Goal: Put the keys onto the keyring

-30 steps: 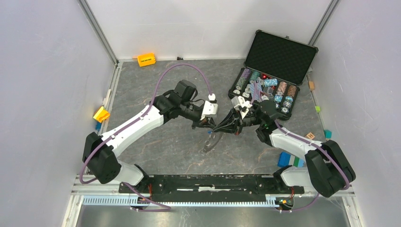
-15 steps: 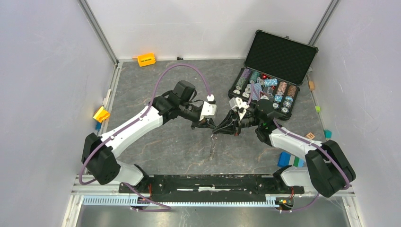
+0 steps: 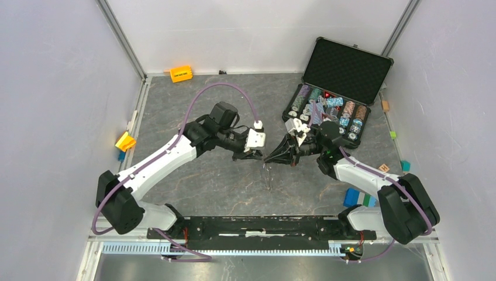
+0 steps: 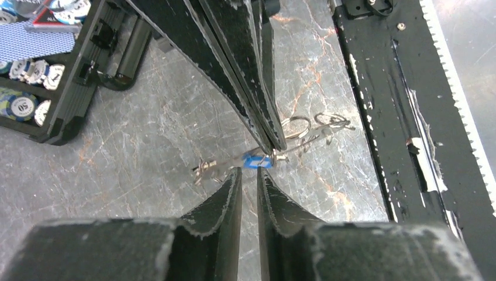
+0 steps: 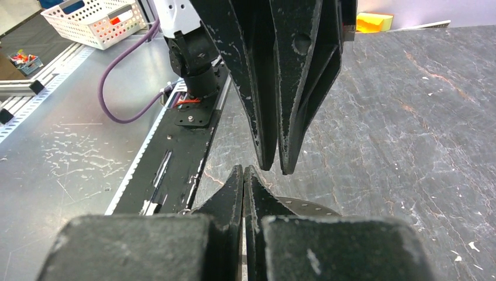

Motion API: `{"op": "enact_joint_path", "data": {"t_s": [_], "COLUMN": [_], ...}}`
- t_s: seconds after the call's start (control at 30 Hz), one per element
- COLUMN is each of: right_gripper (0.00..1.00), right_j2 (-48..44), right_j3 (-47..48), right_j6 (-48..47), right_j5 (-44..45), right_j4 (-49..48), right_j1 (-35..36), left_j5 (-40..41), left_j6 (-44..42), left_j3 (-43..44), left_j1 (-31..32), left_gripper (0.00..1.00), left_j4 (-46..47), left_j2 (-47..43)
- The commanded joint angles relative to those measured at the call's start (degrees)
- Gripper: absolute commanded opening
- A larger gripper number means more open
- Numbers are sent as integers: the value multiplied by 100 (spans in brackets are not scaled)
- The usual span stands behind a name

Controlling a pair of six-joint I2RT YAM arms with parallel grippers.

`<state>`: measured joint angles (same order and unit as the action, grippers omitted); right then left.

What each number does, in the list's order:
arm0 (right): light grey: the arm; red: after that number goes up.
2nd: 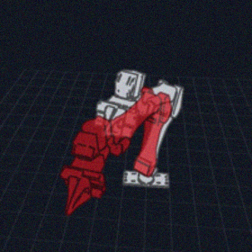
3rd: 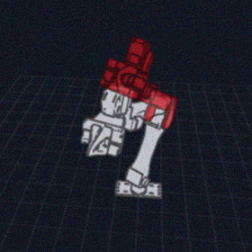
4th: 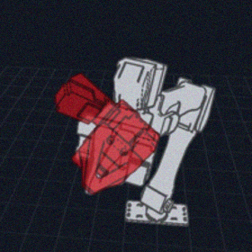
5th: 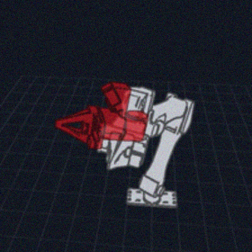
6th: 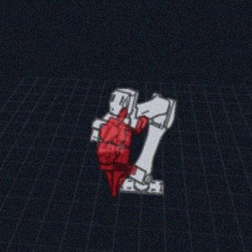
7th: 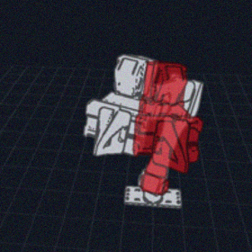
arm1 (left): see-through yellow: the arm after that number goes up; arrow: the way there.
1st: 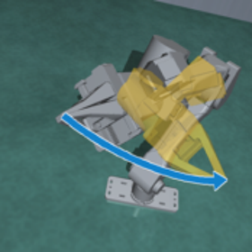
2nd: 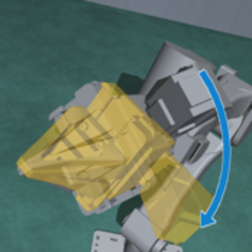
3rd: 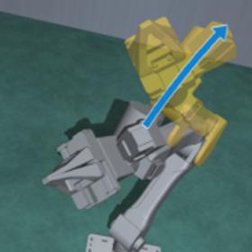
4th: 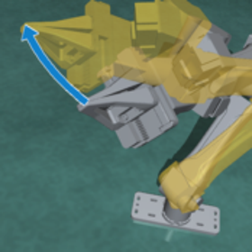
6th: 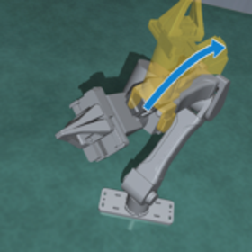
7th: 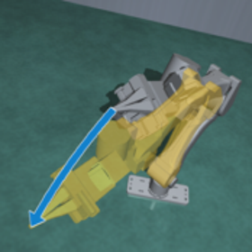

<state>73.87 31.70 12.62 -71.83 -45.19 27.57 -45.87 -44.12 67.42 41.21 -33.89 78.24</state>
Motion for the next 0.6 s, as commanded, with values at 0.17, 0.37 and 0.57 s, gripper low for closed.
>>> {"op": "enact_joint_path", "data": {"t_s": [0.17, 0.37, 0.57], "right_gripper": [0, 0, 0], "right_j2": [66, 46, -24], "right_j3": [66, 94, 182], "right_j6": [1255, 1104, 588], "right_j5": [-176, -20, 93], "right_j4": [-1775, -1528, -844], "right_j1": [-49, -68, -69], "left_j5": [-150, -411, -446], "left_j6": [-915, -622, -308], "left_j3": [-381, -454, -336], "left_j1": [-17, -14, -14], "left_gripper": [38, 45, 47], "left_j4": [-171, 237, 344], "left_j2": [-382, -443, -398]}}
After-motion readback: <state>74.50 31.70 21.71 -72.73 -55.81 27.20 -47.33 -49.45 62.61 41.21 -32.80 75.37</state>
